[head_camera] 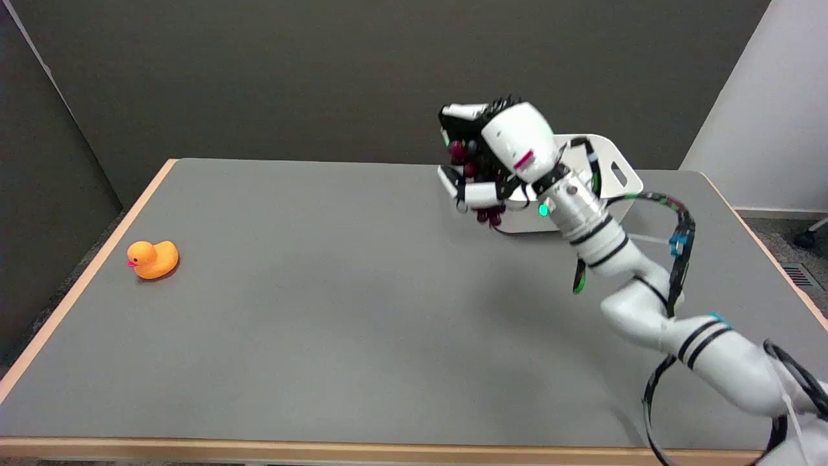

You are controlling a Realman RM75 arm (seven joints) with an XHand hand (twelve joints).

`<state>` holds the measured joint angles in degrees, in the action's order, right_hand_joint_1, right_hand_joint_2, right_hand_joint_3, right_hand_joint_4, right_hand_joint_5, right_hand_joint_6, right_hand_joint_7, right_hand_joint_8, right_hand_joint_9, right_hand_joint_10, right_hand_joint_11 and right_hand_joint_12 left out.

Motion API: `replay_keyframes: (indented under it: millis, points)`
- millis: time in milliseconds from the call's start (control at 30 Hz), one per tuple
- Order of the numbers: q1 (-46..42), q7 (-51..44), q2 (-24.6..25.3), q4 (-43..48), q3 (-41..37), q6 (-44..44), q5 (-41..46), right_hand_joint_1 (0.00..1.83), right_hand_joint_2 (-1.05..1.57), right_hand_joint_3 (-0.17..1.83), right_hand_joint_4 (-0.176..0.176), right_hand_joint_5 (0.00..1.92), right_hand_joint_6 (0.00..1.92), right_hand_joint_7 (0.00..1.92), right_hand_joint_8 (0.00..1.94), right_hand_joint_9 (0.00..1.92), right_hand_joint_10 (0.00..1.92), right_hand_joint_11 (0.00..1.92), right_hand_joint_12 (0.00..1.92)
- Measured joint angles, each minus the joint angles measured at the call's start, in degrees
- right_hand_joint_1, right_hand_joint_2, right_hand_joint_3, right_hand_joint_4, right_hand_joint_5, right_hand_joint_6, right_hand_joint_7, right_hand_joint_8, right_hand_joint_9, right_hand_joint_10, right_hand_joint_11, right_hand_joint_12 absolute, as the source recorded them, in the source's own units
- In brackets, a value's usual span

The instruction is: Place the grape into the white box.

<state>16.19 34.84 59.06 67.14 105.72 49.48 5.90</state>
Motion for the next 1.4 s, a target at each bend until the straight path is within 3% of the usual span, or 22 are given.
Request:
replay_keyframes:
  millis: [233, 367, 500, 567, 633, 767, 833, 900, 933, 1000, 1067, 1133, 1200, 1267, 1400]
  points:
    - [6.6, 0.7, -1.2, -4.2, -0.2, -3.9, -0.3, 0.96, 0.65, 0.91, -0.002, 0.7, 1.92, 0.92, 1.94, 1.3, 1.92, 1.24, 1.92]
    - [11.5, 1.2, -1.6, -9.8, 0.7, -6.7, -0.4, 0.93, 0.72, 0.78, -0.003, 0.7, 1.92, 0.91, 1.94, 1.3, 1.92, 1.19, 1.92]
    - [16.6, 1.5, -1.5, -17.0, 1.8, -9.3, -0.5, 0.93, 0.73, 0.78, -0.004, 0.69, 1.92, 0.91, 1.94, 1.3, 1.92, 1.19, 1.92]
    - [18.9, 1.5, -1.3, -20.6, 2.3, -10.4, -0.5, 0.95, 0.68, 0.93, -0.003, 0.68, 1.92, 0.9, 1.94, 1.3, 1.92, 1.23, 1.92]
    - [21.3, 1.5, -1.1, -24.4, 2.7, -11.8, -0.5, 0.86, 0.86, 1.1, 0.034, 0.68, 1.92, 0.89, 1.94, 1.33, 1.92, 1.22, 1.92]
    - [25.7, 0.8, -0.6, -31.9, 3.3, -14.3, -0.5, 0.86, 0.9, 1.04, 0.022, 0.66, 1.92, 0.82, 1.94, 1.27, 1.92, 1.15, 1.92]
    - [27.2, 0.4, -0.4, -34.9, 3.4, -15.3, -0.5, 0.91, 0.9, 0.95, -0.016, 0.68, 1.81, 0.59, 1.94, 0.95, 1.92, 0.71, 1.92]
    - [28.2, 0.0, -0.3, -37.2, 3.4, -16.1, -0.4, 0.95, 0.91, 0.87, -0.04, 0.7, 1.72, 0.49, 1.94, 0.82, 1.92, 0.5, 1.92]
    - [28.7, -0.3, -0.2, -38.7, 3.3, -16.6, -0.1, 0.89, 0.9, 0.85, -0.051, 0.65, 1.59, 0.48, 1.81, 0.76, 1.82, 0.42, 1.92]
    - [29.4, -0.7, -0.2, -40.5, 3.3, -17.2, 0.7, 0.57, 0.83, 0.87, -0.076, 0.39, 1.02, 0.49, 1.15, 0.56, 1.32, 0.21, 1.89]
    - [29.7, -1.0, -0.1, -42.0, 3.2, -17.7, 2.2, 0.51, 0.81, 0.87, -0.039, 0.33, 0.86, 0.45, 0.85, 0.42, 1.11, 0.26, 1.6]
    - [29.8, -1.3, -0.1, -42.9, 3.1, -17.9, 4.3, 0.39, 0.72, 0.98, -0.003, 0.24, 0.52, 0.29, 0.48, 0.21, 0.77, 0.04, 1.13]
    - [29.7, -1.4, -0.2, -43.2, 3.0, -17.9, 6.9, 0.42, 0.66, 0.99, 0.02, 0.17, 0.46, 0.12, 0.32, 0.03, 0.6, 0.0, 0.93]
    - [29.2, -1.5, -0.3, -43.0, 3.0, -17.8, 9.9, 0.47, 0.63, 0.97, 0.024, 0.07, 0.38, 0.0, 0.09, 0.0, 0.1, 0.0, 0.46]
    - [27.5, -1.3, -0.8, -40.8, 2.6, -17.1, 16.7, 0.44, 0.61, 0.92, 0.033, 0.06, 0.3, 0.0, 0.0, 0.0, 0.0, 0.0, 0.23]
